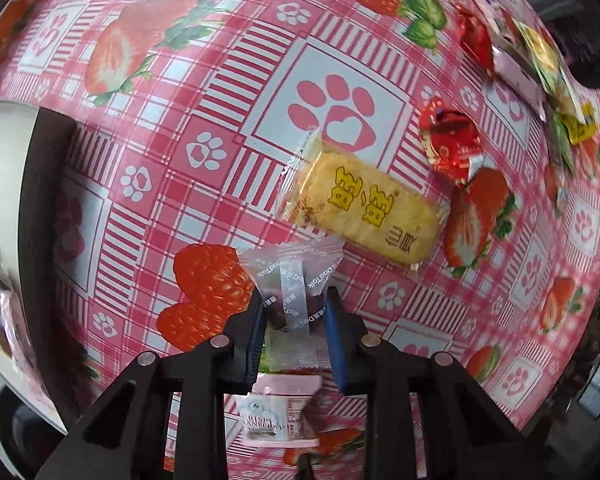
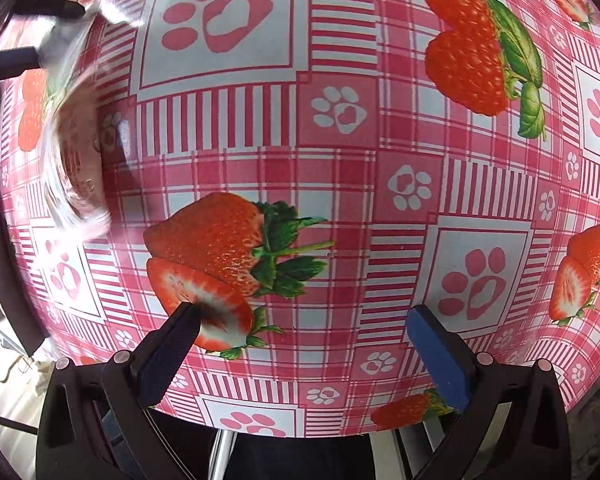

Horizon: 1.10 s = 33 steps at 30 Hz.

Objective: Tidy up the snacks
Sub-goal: 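Grip the clear wrapped snack with the left tool while the right tool reaches the Crispy Cranberry packet, then grip the second Crispy Cranberry packet with the right tool, then carry both snacks into the white tray and open both tools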

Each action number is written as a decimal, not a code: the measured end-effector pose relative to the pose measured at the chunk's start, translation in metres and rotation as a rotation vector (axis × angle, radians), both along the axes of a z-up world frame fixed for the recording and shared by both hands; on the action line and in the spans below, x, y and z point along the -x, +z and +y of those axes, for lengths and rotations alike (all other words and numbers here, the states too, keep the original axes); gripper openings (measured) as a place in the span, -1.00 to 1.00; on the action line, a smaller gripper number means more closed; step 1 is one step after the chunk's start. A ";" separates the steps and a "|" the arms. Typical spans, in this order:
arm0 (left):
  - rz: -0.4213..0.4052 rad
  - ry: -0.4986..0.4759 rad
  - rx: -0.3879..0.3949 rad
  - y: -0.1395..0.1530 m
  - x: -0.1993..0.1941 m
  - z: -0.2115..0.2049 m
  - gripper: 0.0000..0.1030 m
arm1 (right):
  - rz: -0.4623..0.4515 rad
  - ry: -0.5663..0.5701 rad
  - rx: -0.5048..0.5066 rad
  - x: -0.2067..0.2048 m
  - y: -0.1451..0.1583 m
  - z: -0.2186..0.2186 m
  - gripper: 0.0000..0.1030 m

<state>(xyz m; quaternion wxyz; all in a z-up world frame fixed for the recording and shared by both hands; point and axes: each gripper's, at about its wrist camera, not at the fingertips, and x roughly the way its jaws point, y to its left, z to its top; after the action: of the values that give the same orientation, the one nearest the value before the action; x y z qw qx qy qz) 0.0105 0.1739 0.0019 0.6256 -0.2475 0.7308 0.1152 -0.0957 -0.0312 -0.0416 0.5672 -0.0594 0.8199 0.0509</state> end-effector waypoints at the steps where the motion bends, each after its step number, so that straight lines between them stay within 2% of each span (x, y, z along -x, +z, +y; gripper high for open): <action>1: -0.007 -0.042 -0.018 0.002 0.006 0.004 -0.41 | 0.007 0.004 0.000 0.000 0.000 0.001 1.00; 5: -0.064 -0.175 -0.028 0.008 0.032 0.027 -0.41 | -0.016 -0.029 -0.030 -0.006 0.009 0.000 1.00; 7: -0.078 -0.232 -0.026 0.008 0.044 0.036 -0.40 | -0.049 -0.057 -0.062 -0.012 0.018 0.003 1.00; 9: -0.086 -0.271 -0.034 0.009 0.052 0.039 -0.37 | -0.093 -0.036 -0.099 -0.022 0.027 0.013 1.00; 12: -0.086 -0.339 -0.057 0.009 0.050 0.027 -0.18 | -0.151 0.117 -0.122 -0.029 0.038 0.050 1.00; 14: -0.075 -0.385 -0.096 0.009 0.047 0.015 -0.18 | -0.195 0.245 -0.128 -0.028 0.044 0.078 1.00; 16: -0.087 -0.383 -0.107 0.015 0.046 0.011 -0.38 | -0.226 0.371 -0.138 -0.023 0.046 0.104 1.00; 20: -0.118 -0.311 -0.035 0.014 0.058 0.036 -0.42 | -0.251 0.482 -0.144 -0.013 0.043 0.131 0.99; 22: -0.128 -0.290 -0.026 0.017 0.065 0.045 -0.42 | -0.237 0.491 -0.147 -0.011 0.038 0.139 0.58; 25: -0.145 -0.248 -0.007 0.025 0.077 0.061 -0.42 | -0.251 0.525 -0.126 -0.006 0.037 0.154 0.29; 26: -0.155 -0.238 0.001 0.029 0.080 0.064 -0.42 | -0.257 0.540 -0.117 -0.004 0.038 0.157 0.11; 27: -0.169 -0.231 0.006 0.035 0.083 0.069 -0.42 | -0.260 0.545 -0.120 -0.004 0.041 0.159 -0.19; 29: -0.206 -0.222 0.018 0.049 0.088 0.077 -0.42 | -0.244 0.529 -0.125 -0.009 0.046 0.161 -0.24; 33: -0.288 -0.203 0.035 0.074 0.097 0.096 -0.42 | -0.203 0.424 -0.153 -0.025 0.058 0.155 -0.24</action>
<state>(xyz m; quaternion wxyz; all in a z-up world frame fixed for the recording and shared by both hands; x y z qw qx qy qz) -0.0861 0.2703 0.0761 0.7279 -0.1971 0.6568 0.0020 -0.0710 0.1242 0.0159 0.6262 -0.1919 0.7216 0.2245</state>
